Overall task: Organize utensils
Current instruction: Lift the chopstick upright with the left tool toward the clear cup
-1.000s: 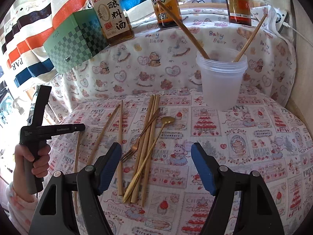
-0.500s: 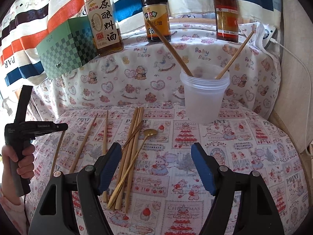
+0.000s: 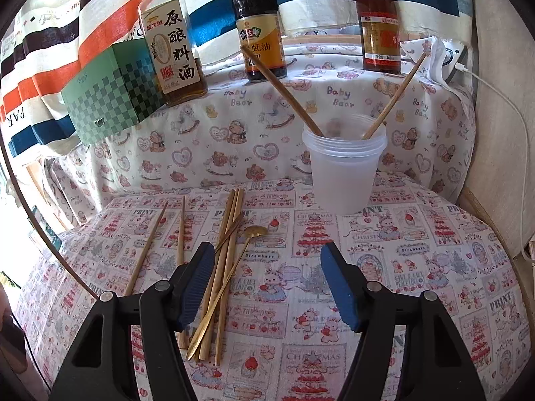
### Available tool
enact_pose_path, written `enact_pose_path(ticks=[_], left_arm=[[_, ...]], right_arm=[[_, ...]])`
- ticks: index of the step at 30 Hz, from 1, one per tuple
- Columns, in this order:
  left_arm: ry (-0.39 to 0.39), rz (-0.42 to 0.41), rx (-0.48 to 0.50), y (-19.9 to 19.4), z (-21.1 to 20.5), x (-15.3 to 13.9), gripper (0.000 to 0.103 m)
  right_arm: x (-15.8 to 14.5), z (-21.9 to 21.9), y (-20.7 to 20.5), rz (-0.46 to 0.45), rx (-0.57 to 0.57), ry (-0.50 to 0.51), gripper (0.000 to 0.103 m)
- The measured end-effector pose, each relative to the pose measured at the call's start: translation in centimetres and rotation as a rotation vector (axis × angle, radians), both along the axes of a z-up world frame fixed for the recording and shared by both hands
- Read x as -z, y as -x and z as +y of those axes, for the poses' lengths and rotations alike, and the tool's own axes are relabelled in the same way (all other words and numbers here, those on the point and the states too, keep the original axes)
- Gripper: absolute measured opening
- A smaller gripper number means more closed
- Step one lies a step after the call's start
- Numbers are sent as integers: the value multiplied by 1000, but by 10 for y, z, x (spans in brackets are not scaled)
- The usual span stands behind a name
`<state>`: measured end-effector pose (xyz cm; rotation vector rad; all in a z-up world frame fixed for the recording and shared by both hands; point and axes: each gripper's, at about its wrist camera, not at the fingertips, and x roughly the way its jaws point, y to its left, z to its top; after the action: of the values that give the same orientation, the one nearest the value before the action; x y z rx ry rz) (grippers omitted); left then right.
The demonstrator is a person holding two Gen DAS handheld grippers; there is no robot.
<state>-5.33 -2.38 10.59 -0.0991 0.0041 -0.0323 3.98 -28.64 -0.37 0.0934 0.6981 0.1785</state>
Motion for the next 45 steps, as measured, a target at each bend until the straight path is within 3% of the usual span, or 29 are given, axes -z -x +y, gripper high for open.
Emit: enact_pose_path(ticks=[3,5,9,16,20,26,31,38,45], left_arm=[[-54,-60,-20,12,-13,5,6],[-72,-98,-84,22,-20,10,6],[-109,-177,-89,36,-28,19,6],[-85,-107,-27,28,-25,31,6],[-77,-65,-47,44,-14,28,6],[-1,68,36,69,7,17,6],[-16,133,33,79,13,18,6],[61,237,76,57,20,32,6],[71,307,117,44,21,42,6]], right_arm=[[0,0,0,-2,3,1,69],[0,-2,1,-7,13,-11,69],[-3,-2,3,-27,12,-9,69],[0,-2,1,-9,2,-17,69],[-3,-3,2,-6,-16,-35,69],[-6,1,6,-11,-34,-37,69],[-3,2,5,-2,-37,-37,69],[0,-1,1,21,-31,-49,69],[1,-1,0,55,-60,-81,69]])
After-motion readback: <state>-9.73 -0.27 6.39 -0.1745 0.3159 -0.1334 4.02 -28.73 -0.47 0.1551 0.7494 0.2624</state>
